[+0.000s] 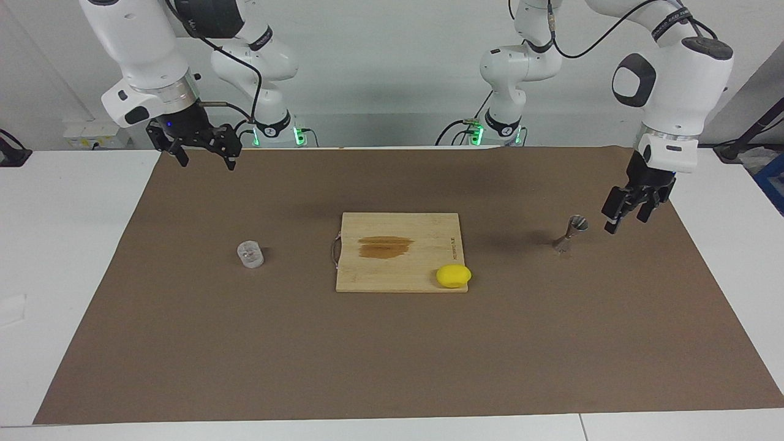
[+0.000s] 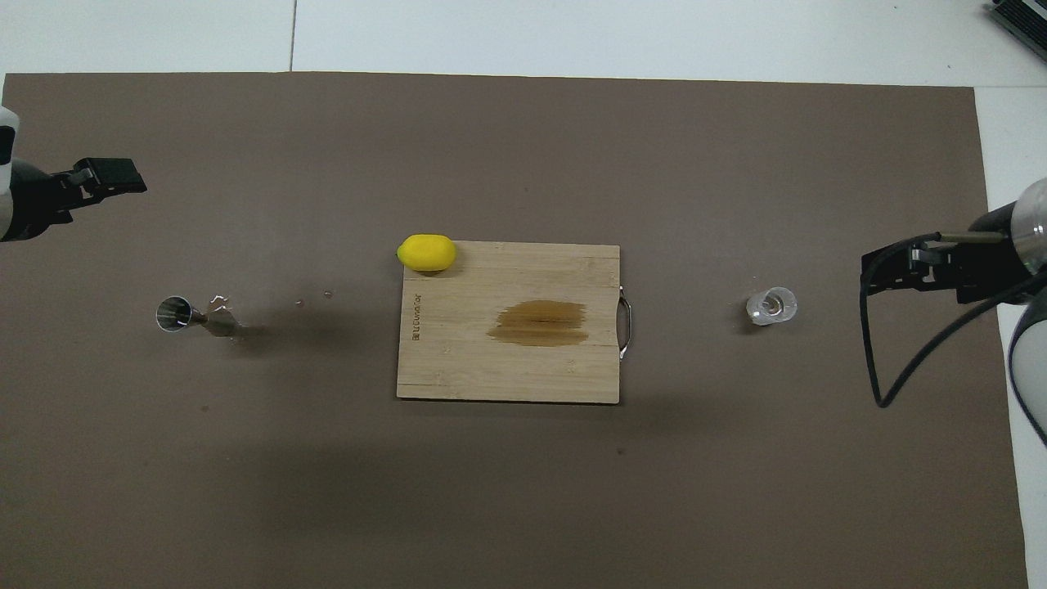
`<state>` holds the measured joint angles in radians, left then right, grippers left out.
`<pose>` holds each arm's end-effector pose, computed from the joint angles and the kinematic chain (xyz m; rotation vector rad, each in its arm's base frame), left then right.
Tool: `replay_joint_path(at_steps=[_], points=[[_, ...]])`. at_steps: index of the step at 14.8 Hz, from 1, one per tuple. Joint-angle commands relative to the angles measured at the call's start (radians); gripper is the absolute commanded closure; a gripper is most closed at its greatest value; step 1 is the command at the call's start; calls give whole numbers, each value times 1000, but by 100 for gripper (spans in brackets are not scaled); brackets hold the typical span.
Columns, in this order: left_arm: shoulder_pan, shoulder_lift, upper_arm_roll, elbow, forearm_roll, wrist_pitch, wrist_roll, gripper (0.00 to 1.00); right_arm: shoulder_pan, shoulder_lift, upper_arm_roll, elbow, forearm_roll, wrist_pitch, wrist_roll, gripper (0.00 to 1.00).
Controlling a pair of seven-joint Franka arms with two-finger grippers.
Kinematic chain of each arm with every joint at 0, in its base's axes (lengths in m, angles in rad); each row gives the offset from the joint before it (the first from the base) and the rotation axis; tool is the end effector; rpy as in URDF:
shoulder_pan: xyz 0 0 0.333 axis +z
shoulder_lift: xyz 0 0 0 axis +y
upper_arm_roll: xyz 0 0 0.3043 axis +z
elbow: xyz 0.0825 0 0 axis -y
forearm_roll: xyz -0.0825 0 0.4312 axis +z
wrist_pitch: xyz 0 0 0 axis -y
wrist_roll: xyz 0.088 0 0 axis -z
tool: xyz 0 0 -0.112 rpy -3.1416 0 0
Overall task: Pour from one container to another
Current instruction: 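Move the left gripper toward the dark metal cup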
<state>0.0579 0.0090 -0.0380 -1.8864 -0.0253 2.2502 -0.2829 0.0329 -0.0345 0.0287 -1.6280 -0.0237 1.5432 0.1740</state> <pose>0.6415 0.0120 0.5028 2.9888 0.4750 0.5334 0.5862 0.0337 0.5964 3.1054 -0.1749 -0.0732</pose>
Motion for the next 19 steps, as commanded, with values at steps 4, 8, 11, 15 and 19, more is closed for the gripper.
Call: replay_joint_path(at_steps=[4,8,11,15,19], points=[[0,8,-2,-11,15,143,24,0,-11,-10,4,-12,16,-3,-22,0],[-9,-20,-5,-57,15,62,14,0,-11,-10,4,-12,16,-3,-21,0],[-27,-23,-5,-33,12,-43,1,0,-11,-10,4,-12,16,-3,-22,0],[-23,-40,-6,-48,7,-148,7,0,-11,-10,4,-12,16,-3,-21,0],[-72,-11,-10,-48,2,-190,19,0,-11,-10,4,-12,16,-3,-21,0]])
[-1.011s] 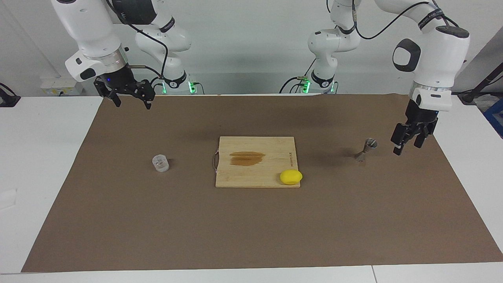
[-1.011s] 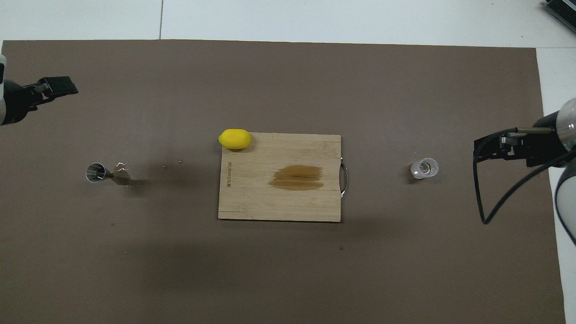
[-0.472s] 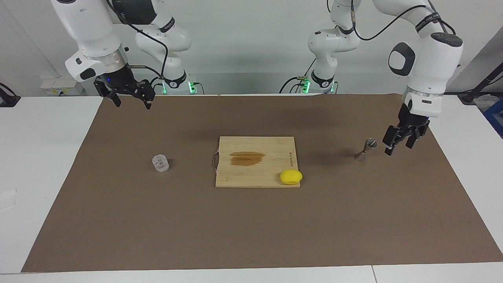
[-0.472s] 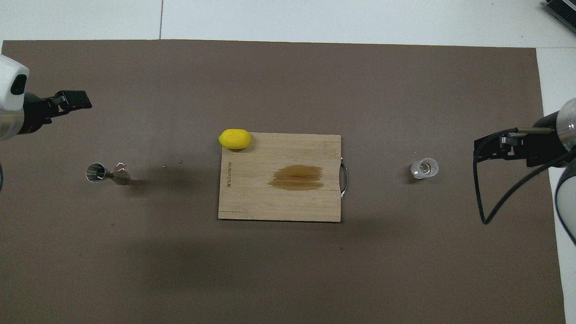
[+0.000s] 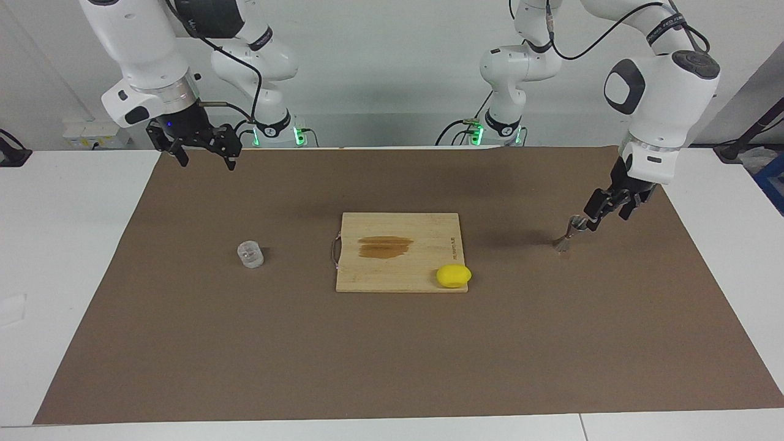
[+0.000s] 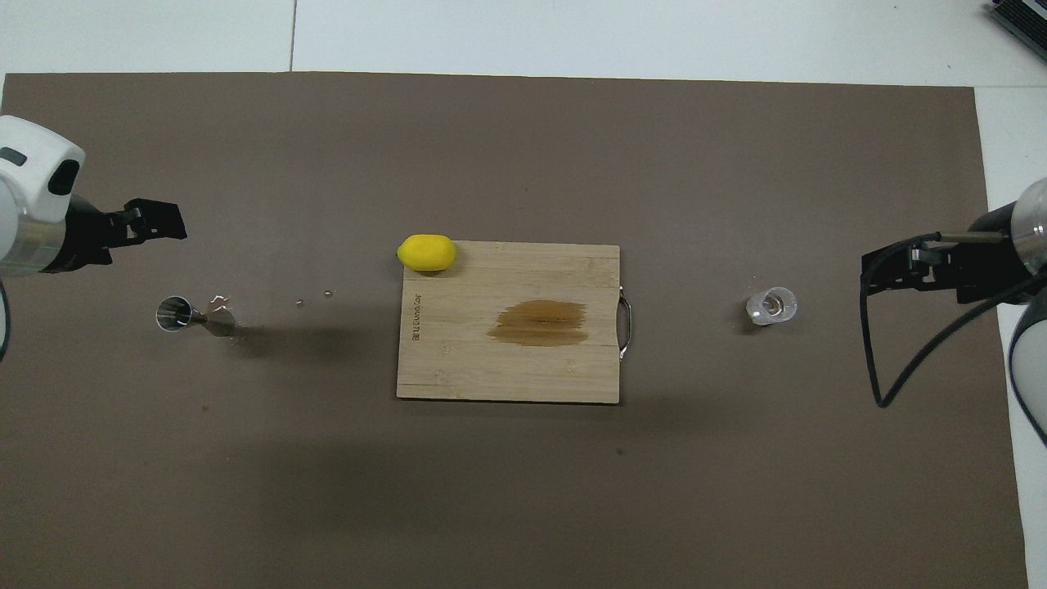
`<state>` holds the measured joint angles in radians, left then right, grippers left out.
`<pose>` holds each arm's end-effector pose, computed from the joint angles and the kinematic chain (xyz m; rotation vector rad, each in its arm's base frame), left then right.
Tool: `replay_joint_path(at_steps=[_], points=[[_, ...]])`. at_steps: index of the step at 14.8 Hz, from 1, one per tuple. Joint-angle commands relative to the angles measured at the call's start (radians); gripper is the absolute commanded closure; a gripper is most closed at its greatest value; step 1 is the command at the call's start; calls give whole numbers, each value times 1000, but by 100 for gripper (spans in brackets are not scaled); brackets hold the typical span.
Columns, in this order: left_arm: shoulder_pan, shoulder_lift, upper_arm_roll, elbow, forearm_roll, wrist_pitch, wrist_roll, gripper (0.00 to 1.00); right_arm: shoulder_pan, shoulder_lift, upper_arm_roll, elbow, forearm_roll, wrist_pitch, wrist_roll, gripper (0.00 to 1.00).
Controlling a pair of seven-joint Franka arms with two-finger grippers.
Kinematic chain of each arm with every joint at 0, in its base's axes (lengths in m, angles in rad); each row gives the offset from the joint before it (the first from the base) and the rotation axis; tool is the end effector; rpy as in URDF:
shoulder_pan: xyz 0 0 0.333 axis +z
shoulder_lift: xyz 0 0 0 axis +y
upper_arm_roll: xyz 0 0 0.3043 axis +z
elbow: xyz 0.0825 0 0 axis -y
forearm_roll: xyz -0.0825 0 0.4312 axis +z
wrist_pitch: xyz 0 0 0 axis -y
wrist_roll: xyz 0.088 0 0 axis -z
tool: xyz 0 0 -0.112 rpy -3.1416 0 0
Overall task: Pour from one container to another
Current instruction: 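Move the left gripper toward the dark metal cup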
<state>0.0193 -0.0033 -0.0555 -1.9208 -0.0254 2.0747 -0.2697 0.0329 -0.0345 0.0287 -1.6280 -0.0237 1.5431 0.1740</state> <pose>0.6191 -0.0239 0.4718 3.0631 0.3756 0.2348 0.5862 0.0337 0.5964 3.1054 -0.1749 -0.0734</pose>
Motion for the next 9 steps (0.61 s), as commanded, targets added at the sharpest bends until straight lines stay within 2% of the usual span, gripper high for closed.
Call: replay_joint_path(at_steps=[1,2,3,4,6,9], points=[[-26,2,8,-12,-1,-19,6,0,-11,-10,4,-12,16,-3,-22,0],[-12,5,8,-9,-36,-21,13,0,-11,-10,4,-12,16,-3,-21,0],[5,5,9,-10,-127,-22,48,0,-11,-10,4,-12,14,-3,-22,0],[23,5,9,-6,-216,-34,143,0,-11,-10,4,-12,16,-3,-21,0],[47,6,11,-3,-301,-44,361,0,-11,-10,4,-12,16,-3,-22,0],[102,29,11,-3,-471,-61,522,0,-11,-10,4,-12,14,-3,-21,0]])
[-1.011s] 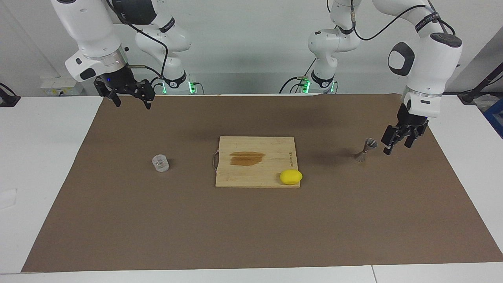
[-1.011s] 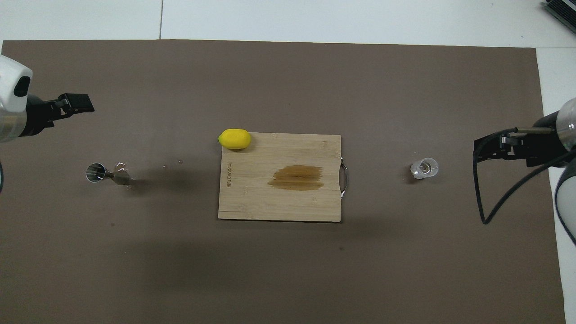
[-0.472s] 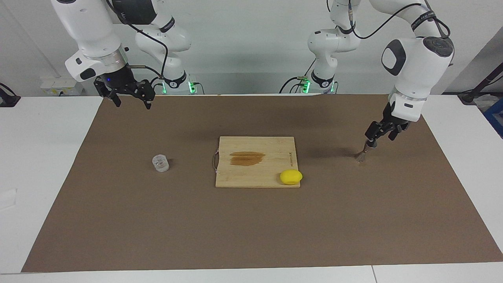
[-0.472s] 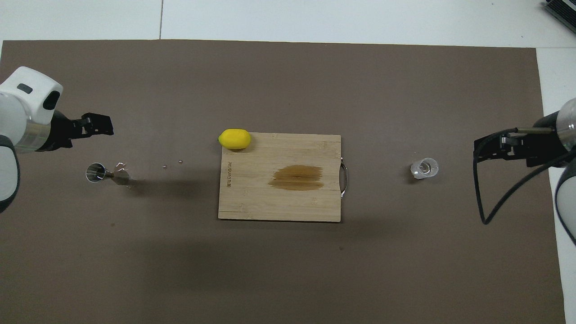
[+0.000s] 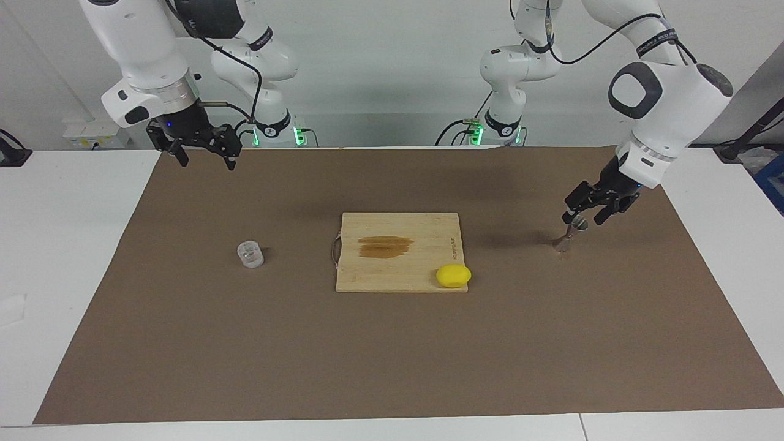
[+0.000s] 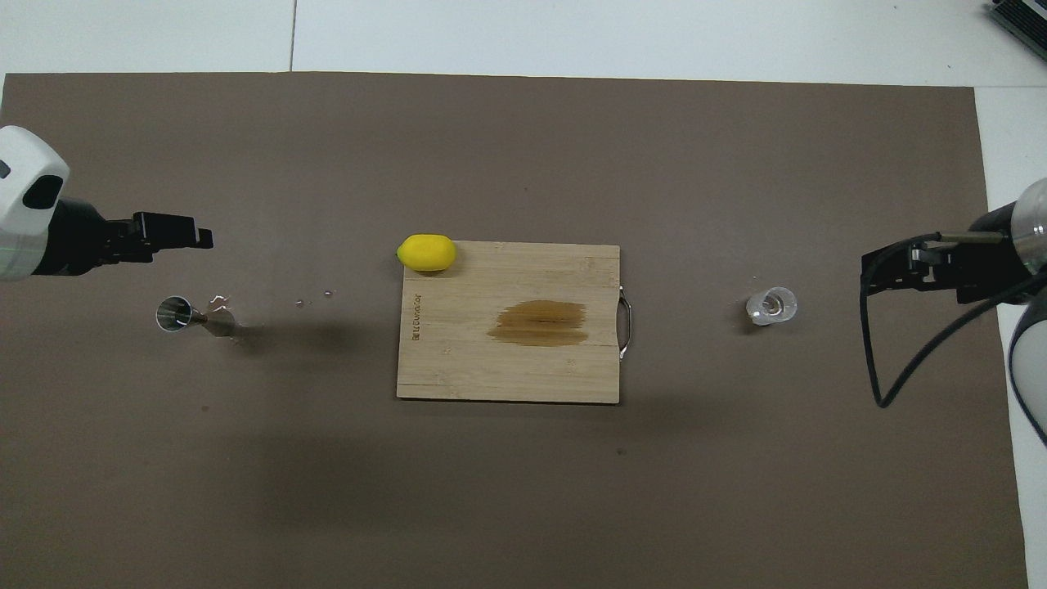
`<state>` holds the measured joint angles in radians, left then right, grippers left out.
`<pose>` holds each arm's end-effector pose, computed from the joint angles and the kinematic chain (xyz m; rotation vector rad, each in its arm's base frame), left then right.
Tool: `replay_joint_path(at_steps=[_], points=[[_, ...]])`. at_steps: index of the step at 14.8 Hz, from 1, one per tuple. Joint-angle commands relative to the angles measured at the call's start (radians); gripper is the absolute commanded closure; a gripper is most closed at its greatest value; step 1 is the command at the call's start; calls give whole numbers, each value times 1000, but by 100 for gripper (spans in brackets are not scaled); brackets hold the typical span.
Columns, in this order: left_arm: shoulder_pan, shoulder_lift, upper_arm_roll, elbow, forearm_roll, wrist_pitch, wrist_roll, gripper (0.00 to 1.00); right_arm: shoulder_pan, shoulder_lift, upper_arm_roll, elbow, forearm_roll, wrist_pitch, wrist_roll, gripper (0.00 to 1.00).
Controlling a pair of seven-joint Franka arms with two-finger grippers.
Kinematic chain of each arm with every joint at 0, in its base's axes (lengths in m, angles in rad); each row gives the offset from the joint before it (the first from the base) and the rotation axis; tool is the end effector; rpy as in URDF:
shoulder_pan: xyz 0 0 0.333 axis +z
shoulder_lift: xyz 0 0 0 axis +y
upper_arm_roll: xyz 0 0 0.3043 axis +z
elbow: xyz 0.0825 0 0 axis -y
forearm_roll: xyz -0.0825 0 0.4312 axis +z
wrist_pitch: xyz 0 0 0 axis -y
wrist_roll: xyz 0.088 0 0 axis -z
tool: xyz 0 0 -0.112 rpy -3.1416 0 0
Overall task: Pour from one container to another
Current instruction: 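Move the left gripper toward the dark metal cup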
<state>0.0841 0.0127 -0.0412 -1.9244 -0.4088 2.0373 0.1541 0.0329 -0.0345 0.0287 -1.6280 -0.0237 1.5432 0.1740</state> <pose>0.6195 0.0026 0.4608 2.7717 0.0781 0.1895 0.5862 0.0337 0.5964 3.1054 -0.1749 -0.0732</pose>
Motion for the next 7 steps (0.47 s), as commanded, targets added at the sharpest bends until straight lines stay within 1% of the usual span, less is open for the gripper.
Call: replay_joint_path(at_steps=[1,4,7], points=[[63,29,-5,1,-126,-37,146,0,-11,-10,4,-12,16,-3,-22,0],[117,39,-3,-2,-180,-60,469,0,-11,-10,4,-12,16,-3,-21,0],[161,62,-5,-7,-290,-124,693,0,-11,-10,4,-12,14,-3,-21,0]])
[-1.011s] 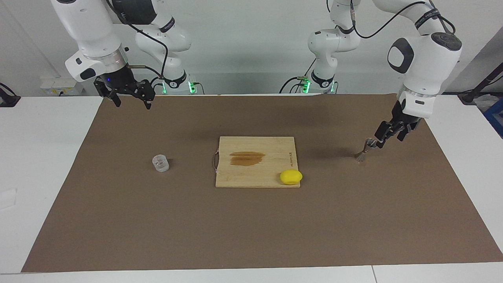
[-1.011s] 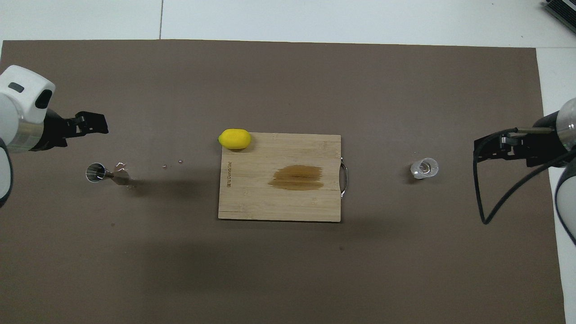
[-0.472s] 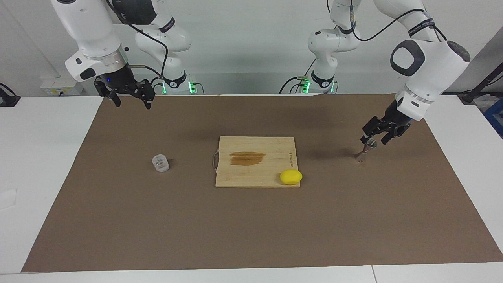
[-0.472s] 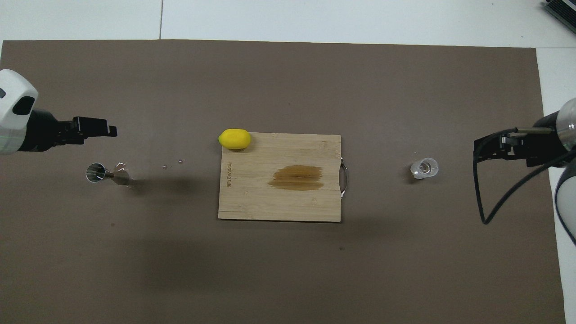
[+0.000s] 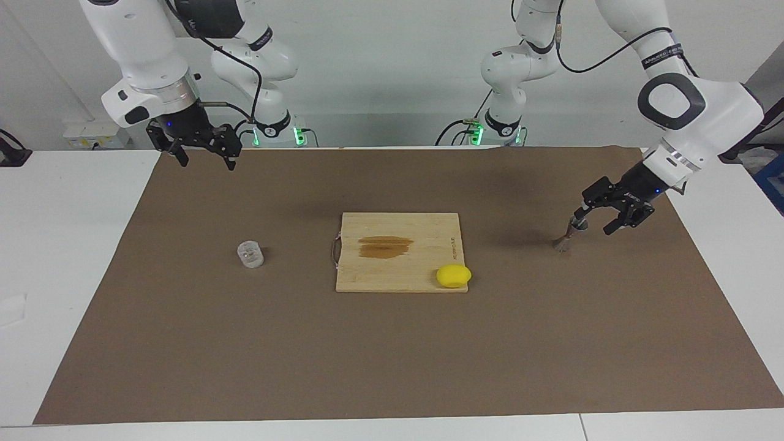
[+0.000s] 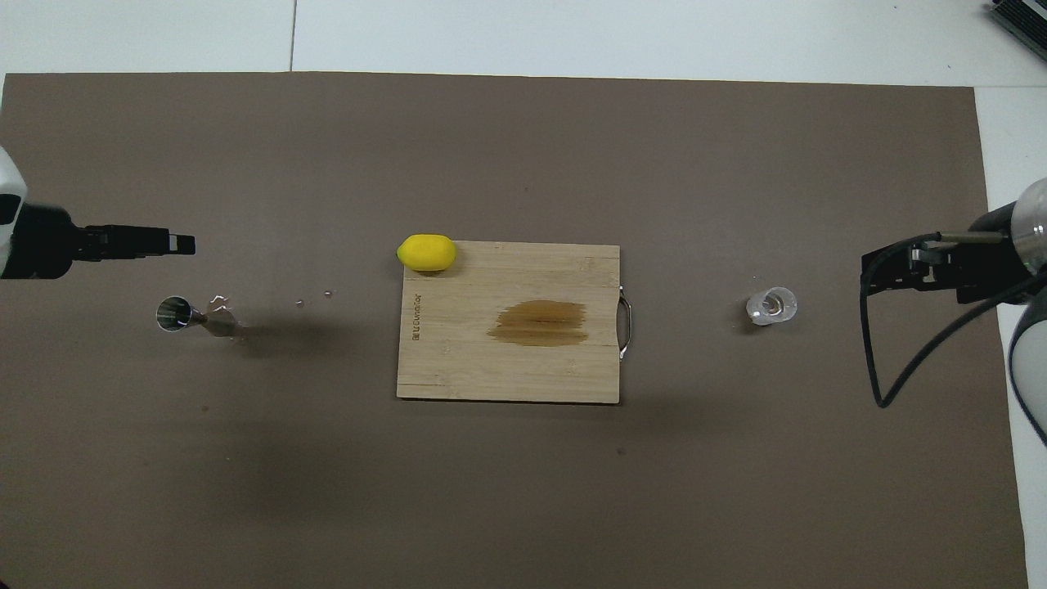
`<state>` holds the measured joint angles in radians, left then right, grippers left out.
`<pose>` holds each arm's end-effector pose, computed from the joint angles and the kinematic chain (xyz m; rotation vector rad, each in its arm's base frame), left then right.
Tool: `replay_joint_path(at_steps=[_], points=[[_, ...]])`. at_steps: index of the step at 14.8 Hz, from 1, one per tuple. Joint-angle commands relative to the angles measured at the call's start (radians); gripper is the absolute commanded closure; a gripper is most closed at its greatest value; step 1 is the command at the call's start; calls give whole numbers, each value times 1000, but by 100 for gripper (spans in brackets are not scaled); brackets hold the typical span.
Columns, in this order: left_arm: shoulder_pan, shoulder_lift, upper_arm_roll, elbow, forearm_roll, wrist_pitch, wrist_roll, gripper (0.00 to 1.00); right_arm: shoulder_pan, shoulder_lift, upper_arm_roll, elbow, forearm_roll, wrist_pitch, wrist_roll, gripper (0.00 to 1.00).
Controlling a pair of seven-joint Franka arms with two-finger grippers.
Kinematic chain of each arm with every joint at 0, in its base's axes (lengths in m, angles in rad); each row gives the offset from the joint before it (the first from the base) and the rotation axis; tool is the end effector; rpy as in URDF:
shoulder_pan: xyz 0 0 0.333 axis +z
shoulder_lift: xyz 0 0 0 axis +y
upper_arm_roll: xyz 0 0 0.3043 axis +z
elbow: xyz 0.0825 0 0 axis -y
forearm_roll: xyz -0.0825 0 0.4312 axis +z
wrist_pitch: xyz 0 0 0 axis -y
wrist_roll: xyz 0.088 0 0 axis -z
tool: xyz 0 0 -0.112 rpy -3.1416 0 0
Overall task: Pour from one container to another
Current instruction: 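Move the left gripper toward the dark metal cup, then open the left gripper around the dark cup and close on it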
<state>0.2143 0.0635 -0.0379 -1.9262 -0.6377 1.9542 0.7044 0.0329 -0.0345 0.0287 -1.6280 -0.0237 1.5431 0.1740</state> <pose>0.6165 0.0673 0.4292 2.5561 -0.3491 0.2916 0.5862 0.0337 0.5964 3.1054 -0.1749 -0.0734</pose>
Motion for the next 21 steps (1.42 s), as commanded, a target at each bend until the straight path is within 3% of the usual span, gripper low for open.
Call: replay_joint_path(at_steps=[1,7,12,16,18,21], points=[[39,30,-8,-1,-100,-58,243,0,-11,-10,4,-12,14,-3,-21,0],[121,107,-5,-8,-331,-217,922,0,-11,-10,4,-12,16,-3,-22,0],[246,193,-5,-10,-442,-415,1208,0,-11,-10,4,-12,14,-3,-24,0],[329,214,-7,-57,-471,-440,1447,0,-10,-10,4,-12,16,-3,-24,0],[336,283,-5,-53,-529,-501,1579,0,-10,-10,4,-12,16,-3,-24,0],[353,312,-5,-76,-556,-503,1615,0,-8,-10,4,-12,14,-2,-21,0]])
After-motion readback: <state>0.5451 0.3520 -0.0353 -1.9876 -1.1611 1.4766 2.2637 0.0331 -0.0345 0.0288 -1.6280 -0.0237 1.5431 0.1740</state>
